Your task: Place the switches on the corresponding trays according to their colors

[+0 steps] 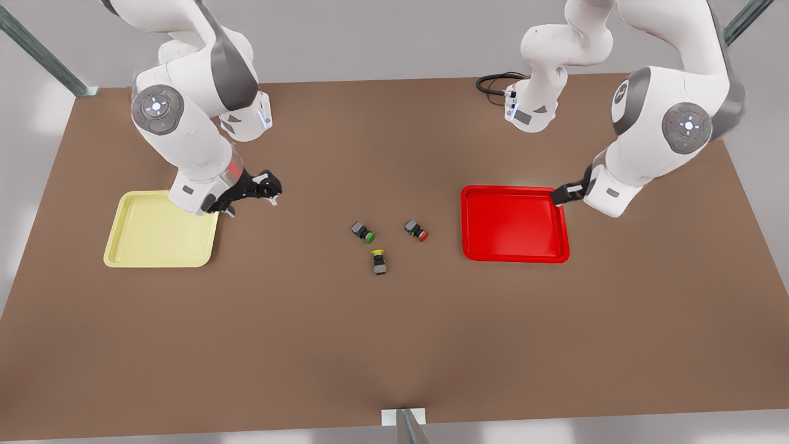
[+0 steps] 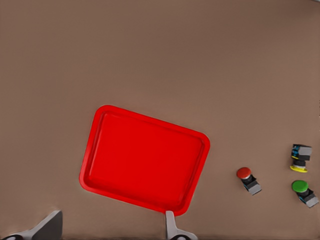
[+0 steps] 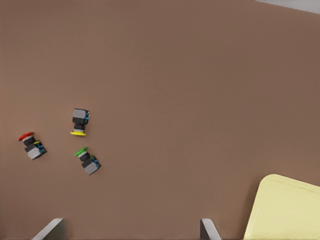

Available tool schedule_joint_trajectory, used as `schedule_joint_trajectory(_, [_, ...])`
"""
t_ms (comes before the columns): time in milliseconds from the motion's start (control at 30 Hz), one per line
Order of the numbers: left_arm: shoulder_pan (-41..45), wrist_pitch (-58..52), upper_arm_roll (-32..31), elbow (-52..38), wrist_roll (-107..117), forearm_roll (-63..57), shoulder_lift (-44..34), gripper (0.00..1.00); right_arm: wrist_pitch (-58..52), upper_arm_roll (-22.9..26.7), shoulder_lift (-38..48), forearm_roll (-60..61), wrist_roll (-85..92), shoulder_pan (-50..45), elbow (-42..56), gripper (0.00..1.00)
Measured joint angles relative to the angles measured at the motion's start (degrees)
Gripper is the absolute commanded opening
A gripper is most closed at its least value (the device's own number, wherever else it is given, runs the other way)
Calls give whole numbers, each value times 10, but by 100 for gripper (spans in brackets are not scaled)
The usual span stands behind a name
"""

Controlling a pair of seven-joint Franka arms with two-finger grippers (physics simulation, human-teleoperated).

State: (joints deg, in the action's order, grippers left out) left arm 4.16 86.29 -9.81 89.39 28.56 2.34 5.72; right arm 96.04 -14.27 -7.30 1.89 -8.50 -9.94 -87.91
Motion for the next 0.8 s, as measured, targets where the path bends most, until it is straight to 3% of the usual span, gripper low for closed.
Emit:
schedule_joint_trajectory(67, [-9, 7, -46, 8, 71, 1, 5, 100, 66, -37, -45, -3, -40, -12, 0, 100])
schedule_joint_trajectory(200, [9, 90, -194, 44, 312, -9, 48, 100, 120, -40, -166, -11, -99, -37, 57, 100])
schedule_joint_trajectory(367, [15, 206, -327, 35, 651, -101, 193, 97, 144, -40, -241, -76, -316, -99, 108, 100])
schedule_joint_trajectory(433, [29, 216, -330, 12, 741, -146, 234, 97, 151, -40, -258, -73, -370, -106, 115, 100])
schedule_joint_trajectory(600, [53, 225, -330, -22, 815, -218, 306, 98, 184, -54, -304, -65, -290, -111, 120, 100])
schedule_joint_trajectory(700, [52, 266, -327, 43, 760, -246, 292, 98, 212, -54, -334, -66, -291, -111, 120, 100])
schedule_joint_trajectory(800, [47, 376, -307, 146, 737, -254, 253, 98, 218, -54, -351, -66, -289, -112, 120, 100])
